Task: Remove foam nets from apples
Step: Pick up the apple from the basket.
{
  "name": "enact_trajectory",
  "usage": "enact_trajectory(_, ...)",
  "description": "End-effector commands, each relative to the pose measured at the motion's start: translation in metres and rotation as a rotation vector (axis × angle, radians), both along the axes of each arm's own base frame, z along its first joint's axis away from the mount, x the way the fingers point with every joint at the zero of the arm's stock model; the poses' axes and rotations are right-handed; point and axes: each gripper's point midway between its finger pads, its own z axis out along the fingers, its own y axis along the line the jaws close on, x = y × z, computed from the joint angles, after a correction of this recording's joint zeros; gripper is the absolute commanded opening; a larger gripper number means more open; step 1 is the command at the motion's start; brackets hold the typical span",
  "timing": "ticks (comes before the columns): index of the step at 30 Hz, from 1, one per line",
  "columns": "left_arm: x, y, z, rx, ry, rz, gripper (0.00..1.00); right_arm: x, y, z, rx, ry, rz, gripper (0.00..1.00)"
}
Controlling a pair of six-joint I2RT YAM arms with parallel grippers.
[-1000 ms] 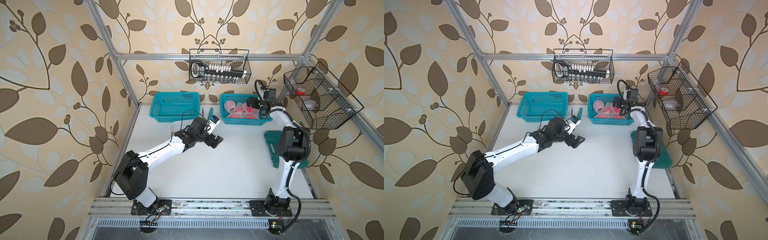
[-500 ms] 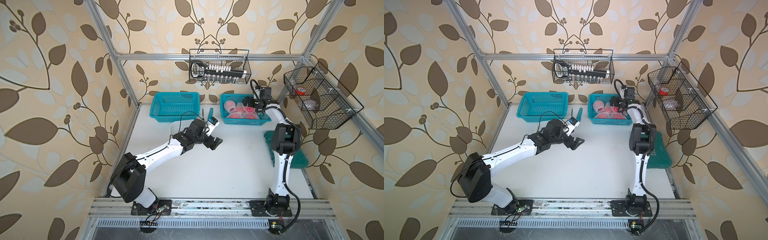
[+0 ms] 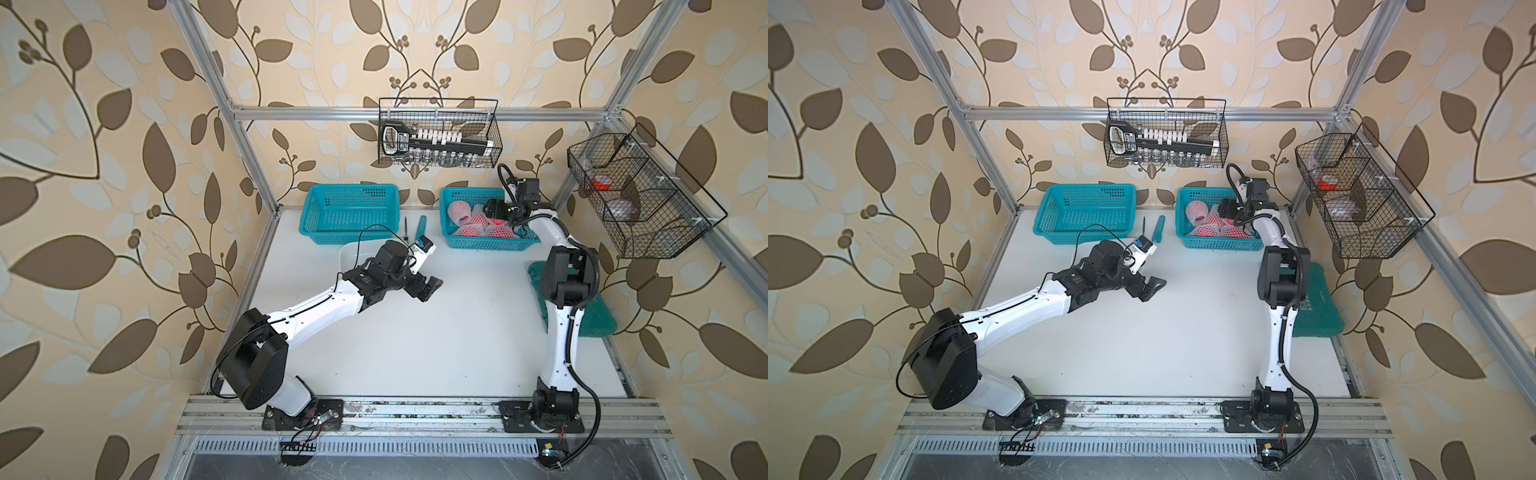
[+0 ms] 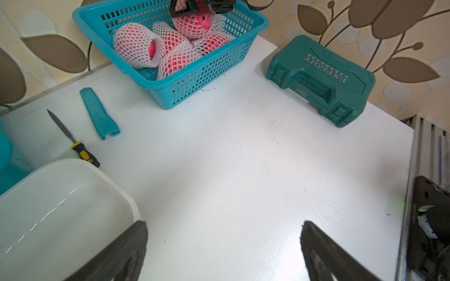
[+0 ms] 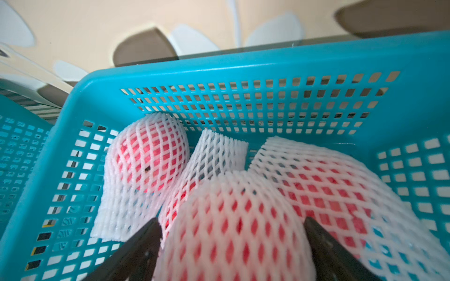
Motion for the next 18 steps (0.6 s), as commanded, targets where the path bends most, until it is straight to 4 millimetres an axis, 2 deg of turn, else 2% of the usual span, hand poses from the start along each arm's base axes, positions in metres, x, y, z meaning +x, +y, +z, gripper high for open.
enact_trajectory(1, 0.002, 0.004, 0.022, -0.024, -0.073, 0.013, 0.99, -0.001, 0.007, -0.008, 0.017, 0.016, 0.025, 0.86)
enact_trajectory(3, 0.002, 0.005, 0.019, -0.019, -0.07, 0.016, 0.99, -0.002, 0.007, -0.007, 0.021, 0.014, 0.022, 0.8)
enact_trajectory(4, -0.001, 0.007, 0.032, -0.04, -0.094, 0.02, 0.99, -0.001, 0.008, -0.006, 0.026, 0.009, 0.025, 0.77)
enact_trajectory(18, 0.002, 0.016, 0.035, -0.038, -0.115, 0.064, 0.99, -0.009, 0.01, 0.026, 0.044, -0.06, 0.017, 0.63)
